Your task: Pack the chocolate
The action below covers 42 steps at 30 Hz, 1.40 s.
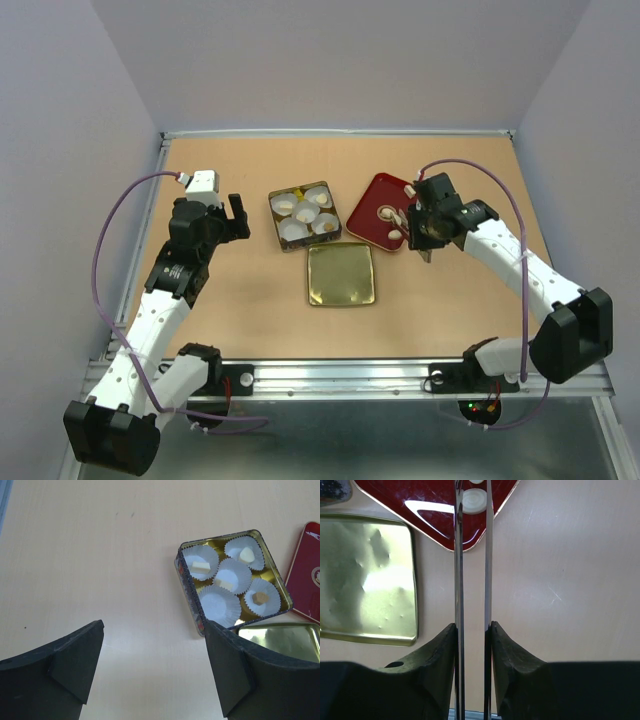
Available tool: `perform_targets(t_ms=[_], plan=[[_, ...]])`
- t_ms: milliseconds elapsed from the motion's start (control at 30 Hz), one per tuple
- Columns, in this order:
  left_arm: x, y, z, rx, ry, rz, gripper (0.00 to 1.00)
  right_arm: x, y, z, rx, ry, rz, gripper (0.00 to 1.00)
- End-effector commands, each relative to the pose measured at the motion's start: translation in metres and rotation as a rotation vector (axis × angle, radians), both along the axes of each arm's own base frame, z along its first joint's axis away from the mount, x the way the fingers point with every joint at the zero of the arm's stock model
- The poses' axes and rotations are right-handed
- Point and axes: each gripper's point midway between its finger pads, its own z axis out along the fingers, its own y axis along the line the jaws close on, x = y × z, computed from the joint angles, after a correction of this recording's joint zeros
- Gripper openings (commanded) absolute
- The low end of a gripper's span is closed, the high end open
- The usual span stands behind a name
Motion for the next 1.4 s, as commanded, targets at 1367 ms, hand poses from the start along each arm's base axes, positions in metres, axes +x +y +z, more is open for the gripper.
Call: perform_targets(t_ms=[1367], plan=[[0.003,0.005,0.004,0.01,-0.018,0.028,0.93,0.027,0.181,0.101,0.234,-0.131,0.336,0.34]])
